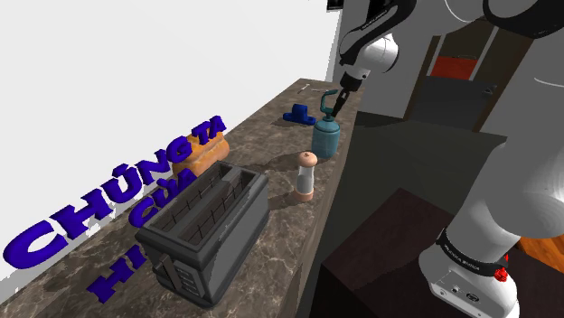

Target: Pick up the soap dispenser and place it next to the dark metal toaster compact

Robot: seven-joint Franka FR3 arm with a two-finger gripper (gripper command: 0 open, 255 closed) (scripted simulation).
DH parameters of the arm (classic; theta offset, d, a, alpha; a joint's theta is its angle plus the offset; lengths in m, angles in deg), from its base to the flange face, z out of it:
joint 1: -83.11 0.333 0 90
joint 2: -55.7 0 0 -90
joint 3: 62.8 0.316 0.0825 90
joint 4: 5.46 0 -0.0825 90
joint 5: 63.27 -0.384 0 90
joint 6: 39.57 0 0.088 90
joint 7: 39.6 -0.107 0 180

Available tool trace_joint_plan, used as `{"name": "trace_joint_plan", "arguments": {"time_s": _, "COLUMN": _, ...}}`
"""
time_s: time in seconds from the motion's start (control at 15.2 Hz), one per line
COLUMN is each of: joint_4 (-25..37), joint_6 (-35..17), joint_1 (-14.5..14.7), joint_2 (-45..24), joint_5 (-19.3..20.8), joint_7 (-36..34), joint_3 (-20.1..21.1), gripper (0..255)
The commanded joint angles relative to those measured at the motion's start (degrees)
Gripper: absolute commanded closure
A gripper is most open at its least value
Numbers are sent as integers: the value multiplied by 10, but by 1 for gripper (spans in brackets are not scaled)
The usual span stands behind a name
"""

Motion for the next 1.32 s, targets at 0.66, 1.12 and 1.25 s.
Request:
{"name": "trace_joint_plan", "arguments": {"time_s": 0.66, "joint_4": 36, "joint_6": 62, "joint_1": 5, "joint_2": 40, "joint_5": 50, "joint_7": -45, "joint_3": -6, "gripper": 255}}
{"name": "trace_joint_plan", "arguments": {"time_s": 1.12, "joint_4": 70, "joint_6": 109, "joint_1": 5, "joint_2": 60, "joint_5": 75, "joint_7": -70, "joint_3": -6, "gripper": 255}}
{"name": "trace_joint_plan", "arguments": {"time_s": 1.25, "joint_4": 81, "joint_6": 123, "joint_1": 6, "joint_2": 64, "joint_5": 80, "joint_7": -76, "joint_3": -6, "gripper": 255}}
